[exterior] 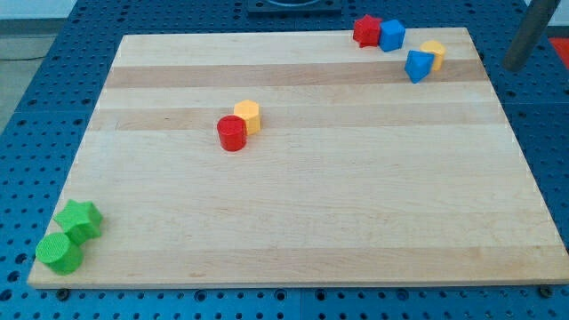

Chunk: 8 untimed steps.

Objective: Separate yellow heart from blue triangle

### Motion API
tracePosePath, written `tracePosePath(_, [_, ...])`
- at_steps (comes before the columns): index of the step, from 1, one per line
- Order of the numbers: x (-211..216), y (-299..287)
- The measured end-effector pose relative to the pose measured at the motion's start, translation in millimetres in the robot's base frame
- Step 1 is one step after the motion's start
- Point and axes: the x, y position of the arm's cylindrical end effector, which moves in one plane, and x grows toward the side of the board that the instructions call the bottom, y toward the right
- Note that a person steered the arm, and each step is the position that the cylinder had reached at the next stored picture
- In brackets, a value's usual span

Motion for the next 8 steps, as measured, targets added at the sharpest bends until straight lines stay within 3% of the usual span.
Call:
tracePosePath(1, [-15.8, -34.7])
tracePosePath(4, [-11.1, -168.4])
tracePosePath(6, [41.5, -184.7])
tracePosePath(8, [22.2, -166.4])
